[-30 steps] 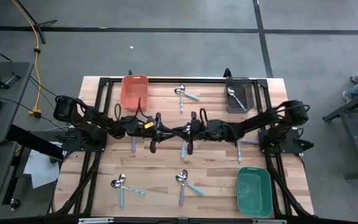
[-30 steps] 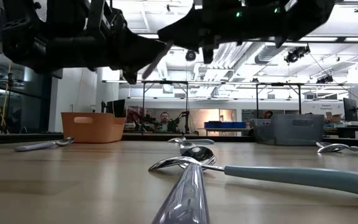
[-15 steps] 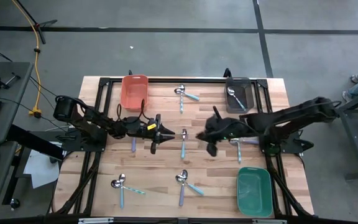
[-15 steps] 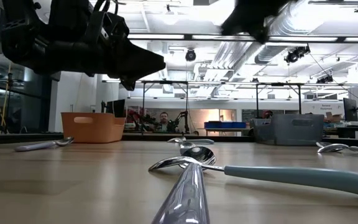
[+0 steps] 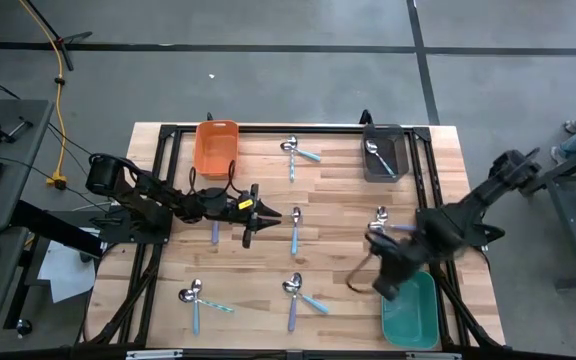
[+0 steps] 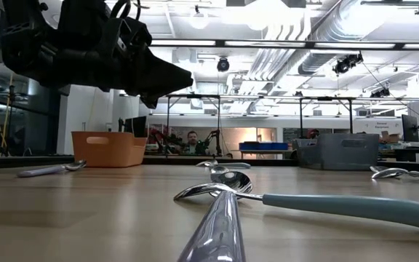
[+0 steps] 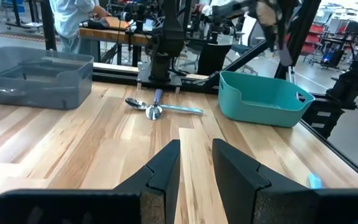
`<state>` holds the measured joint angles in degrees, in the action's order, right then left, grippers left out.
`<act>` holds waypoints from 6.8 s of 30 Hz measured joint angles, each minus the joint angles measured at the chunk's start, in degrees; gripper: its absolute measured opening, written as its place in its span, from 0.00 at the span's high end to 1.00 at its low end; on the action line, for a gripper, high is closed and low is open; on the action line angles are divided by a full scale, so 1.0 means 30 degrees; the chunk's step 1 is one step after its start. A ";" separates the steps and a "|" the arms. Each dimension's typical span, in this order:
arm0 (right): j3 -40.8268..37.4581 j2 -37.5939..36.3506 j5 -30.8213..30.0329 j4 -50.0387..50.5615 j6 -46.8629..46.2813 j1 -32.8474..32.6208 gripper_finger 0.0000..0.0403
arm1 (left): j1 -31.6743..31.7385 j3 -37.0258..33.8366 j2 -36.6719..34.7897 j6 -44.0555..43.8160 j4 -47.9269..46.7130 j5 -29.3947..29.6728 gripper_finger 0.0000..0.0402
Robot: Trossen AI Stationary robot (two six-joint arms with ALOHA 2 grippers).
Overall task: Sort silverware by color (type)
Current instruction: Put the purple spoon into the green bin, then put the blue spoon into the orange bin
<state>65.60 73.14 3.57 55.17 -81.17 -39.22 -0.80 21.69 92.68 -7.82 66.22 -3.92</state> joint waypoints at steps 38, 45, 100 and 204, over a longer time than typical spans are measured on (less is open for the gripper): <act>-0.9676 0.0015 0.3379 -0.8768 -0.8298 -0.3512 0.97 | -0.0015 0.0007 0.0000 -0.0172 -0.0147 0.0015 0.78; -0.9676 0.0015 0.3368 -0.7855 -0.8444 -0.3512 0.95 | -0.0016 0.0015 0.0000 -0.0172 -0.0147 0.0015 0.78; -0.4679 -0.0240 0.2263 -0.0822 -0.2844 -0.2123 0.92 | -0.0022 0.0015 0.0000 -0.0172 -0.0173 0.0015 0.78; -0.3641 0.5735 -0.2330 -1.6533 2.8050 2.1794 0.74 | 0.3858 0.0313 0.0007 0.3678 -0.3932 -0.0524 1.00</act>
<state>54.68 90.35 -3.42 5.57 2.98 26.16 10.78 22.63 92.71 3.21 54.42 -5.49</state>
